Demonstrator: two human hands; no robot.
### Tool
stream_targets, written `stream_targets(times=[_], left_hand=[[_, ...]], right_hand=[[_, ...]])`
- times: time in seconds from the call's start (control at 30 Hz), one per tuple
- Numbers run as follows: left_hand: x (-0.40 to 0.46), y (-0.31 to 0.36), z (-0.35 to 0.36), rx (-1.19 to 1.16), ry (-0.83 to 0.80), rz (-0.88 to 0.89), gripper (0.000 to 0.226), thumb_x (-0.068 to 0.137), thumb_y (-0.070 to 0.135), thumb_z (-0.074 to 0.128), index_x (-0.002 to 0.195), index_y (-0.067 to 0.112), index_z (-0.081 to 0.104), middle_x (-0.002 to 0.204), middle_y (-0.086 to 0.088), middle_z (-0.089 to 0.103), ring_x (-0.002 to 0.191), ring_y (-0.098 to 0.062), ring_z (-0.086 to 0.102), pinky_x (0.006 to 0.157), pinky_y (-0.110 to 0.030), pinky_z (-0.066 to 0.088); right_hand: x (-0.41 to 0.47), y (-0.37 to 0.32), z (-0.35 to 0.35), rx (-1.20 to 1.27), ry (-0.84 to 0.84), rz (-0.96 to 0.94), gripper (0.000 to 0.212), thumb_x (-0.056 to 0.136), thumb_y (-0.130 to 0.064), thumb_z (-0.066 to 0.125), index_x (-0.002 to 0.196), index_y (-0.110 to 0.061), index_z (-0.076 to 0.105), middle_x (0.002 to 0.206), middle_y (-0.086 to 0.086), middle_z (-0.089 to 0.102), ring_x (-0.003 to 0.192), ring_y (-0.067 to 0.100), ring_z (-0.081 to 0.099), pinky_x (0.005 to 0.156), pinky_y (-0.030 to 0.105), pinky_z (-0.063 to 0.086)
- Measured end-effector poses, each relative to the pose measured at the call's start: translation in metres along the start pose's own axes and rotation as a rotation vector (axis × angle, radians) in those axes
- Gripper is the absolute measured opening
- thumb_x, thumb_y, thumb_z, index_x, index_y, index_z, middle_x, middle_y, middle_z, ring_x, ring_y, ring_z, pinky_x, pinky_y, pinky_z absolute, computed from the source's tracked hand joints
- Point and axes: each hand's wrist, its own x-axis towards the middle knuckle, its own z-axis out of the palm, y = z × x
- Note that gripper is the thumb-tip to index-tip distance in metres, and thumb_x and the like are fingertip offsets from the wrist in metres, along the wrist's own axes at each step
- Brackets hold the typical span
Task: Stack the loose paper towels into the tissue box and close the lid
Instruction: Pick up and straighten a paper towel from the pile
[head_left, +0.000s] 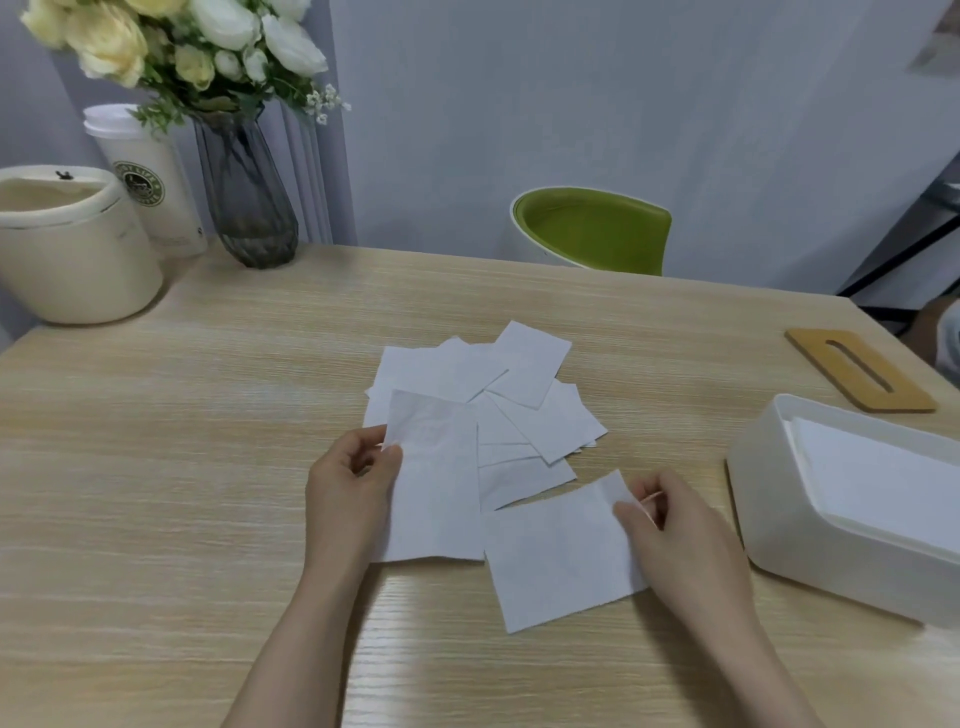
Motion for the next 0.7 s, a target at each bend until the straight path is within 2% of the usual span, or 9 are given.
stream_targets(times=[0.13,0.2,0.27,0.33,0.43,0.57,0.7], left_hand=[[-0.001,0.004,0.01,-0.033,-0.013,-0.015,0.024,0.089,0.01,0.066,0.087,0.033,0.065,0.085,0.001,0.07,0.077,-0.014,0.065,0.07,-0.029,0.05],[-0.001,0.007,0.017,-0.049,-0.023,-0.022,0.025,0.089,0.009,0.066,0.086,0.034,0.066,0.085,0.001,0.071,0.077,-0.014,0.065,0.072,-0.031,0.05],[-0.001,0.01,0.025,-0.068,-0.037,-0.037,0.025,0.089,0.007,0.066,0.085,0.032,0.067,0.083,0.001,0.071,0.076,-0.014,0.065,0.073,-0.032,0.051],[-0.002,0.009,0.031,-0.077,-0.056,-0.056,0.022,0.089,0.007,0.066,0.088,0.029,0.068,0.085,-0.002,0.073,0.079,-0.017,0.067,0.074,-0.034,0.052],[-0.004,0.003,0.034,-0.08,-0.09,-0.071,0.017,0.089,0.008,0.065,0.097,0.022,0.07,0.089,-0.006,0.074,0.082,-0.02,0.069,0.073,-0.033,0.053],[-0.004,-0.001,0.032,-0.088,-0.095,-0.066,0.018,0.09,0.008,0.065,0.094,0.025,0.07,0.085,0.0,0.074,0.074,-0.011,0.069,0.064,-0.022,0.052],[-0.005,-0.001,0.032,-0.095,-0.113,-0.059,0.019,0.09,0.007,0.066,0.093,0.025,0.07,0.088,-0.007,0.074,0.078,-0.017,0.069,0.071,-0.034,0.053]], right_hand=[[0.0,0.012,-0.006,-0.153,-0.071,-0.02,0.015,0.081,-0.024,0.063,0.088,-0.028,0.05,0.086,-0.013,0.058,0.09,0.017,0.054,0.083,0.038,0.042],[0.005,0.013,-0.007,-0.205,-0.049,-0.079,0.025,0.08,-0.027,0.065,0.1,-0.03,0.051,0.101,-0.015,0.053,0.105,0.013,0.047,0.09,0.035,0.034],[0.012,0.008,-0.007,-0.168,-0.067,-0.158,0.033,0.078,-0.029,0.068,0.106,-0.034,0.051,0.106,-0.019,0.048,0.11,0.007,0.039,0.086,0.028,0.02],[0.02,0.002,-0.005,-0.141,-0.141,-0.219,0.034,0.076,-0.034,0.07,0.103,-0.037,0.051,0.104,-0.023,0.049,0.107,0.004,0.037,0.081,0.026,0.015],[0.029,-0.001,-0.001,-0.174,-0.253,-0.272,0.031,0.073,-0.042,0.071,0.095,-0.038,0.051,0.096,-0.022,0.052,0.098,0.001,0.037,0.08,0.029,0.017],[0.035,0.0,0.0,-0.167,-0.343,-0.261,0.024,0.072,-0.044,0.072,0.082,-0.036,0.051,0.077,-0.014,0.052,0.087,-0.006,0.037,0.078,0.03,0.018],[0.035,-0.002,-0.004,-0.204,-0.415,-0.227,0.017,0.078,-0.039,0.066,0.076,-0.033,0.05,0.083,-0.014,0.056,0.091,0.005,0.042,0.085,0.03,0.022]])
